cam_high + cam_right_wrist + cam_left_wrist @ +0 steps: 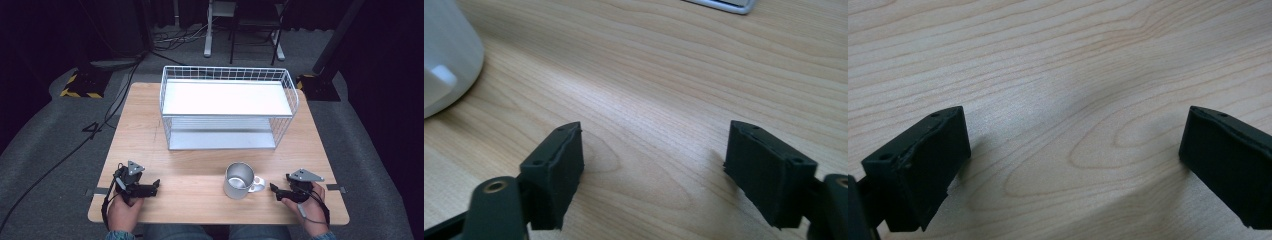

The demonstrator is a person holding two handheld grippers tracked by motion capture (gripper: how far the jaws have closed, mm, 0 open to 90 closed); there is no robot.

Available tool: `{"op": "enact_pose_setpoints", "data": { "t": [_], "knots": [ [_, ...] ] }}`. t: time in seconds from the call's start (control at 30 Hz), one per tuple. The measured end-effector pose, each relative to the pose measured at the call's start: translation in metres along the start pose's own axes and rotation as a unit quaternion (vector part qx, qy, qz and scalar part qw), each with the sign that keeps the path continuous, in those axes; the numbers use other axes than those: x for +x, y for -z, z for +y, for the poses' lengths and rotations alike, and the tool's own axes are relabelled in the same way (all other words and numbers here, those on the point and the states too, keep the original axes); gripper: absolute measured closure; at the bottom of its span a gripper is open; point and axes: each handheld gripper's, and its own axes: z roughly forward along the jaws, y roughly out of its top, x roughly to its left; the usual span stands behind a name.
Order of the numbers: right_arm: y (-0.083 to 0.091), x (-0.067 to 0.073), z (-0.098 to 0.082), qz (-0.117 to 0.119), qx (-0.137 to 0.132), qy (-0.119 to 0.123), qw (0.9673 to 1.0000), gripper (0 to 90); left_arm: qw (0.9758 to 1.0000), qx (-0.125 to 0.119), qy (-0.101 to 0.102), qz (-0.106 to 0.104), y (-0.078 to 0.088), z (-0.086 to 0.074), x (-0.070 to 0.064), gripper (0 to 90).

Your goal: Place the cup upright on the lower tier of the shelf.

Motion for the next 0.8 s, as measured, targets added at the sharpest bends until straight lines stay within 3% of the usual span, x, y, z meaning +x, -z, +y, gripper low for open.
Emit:
{"op": "enact_pose_setpoints", "data": {
  "t": [0.4,0.63,0.8],
  "knots": [
    [0.007,-0.001,0.000,0.023,-0.014,0.017,0.9995,29.3,1.0000,0.000,0.000,0.000,0.000,0.000,0.000,0.3],
    [0.038,0.007,0.011,0.045,-0.046,0.027,0.9975,27.9,1.0000,0.001,-0.001,-0.002,-0.001,0.001,0.000,0.3],
    [0.051,0.012,0.012,0.068,-0.052,0.024,0.9960,27.7,1.0000,0.001,0.001,-0.001,-0.003,0.003,0.000,0.3]
  ]
}}
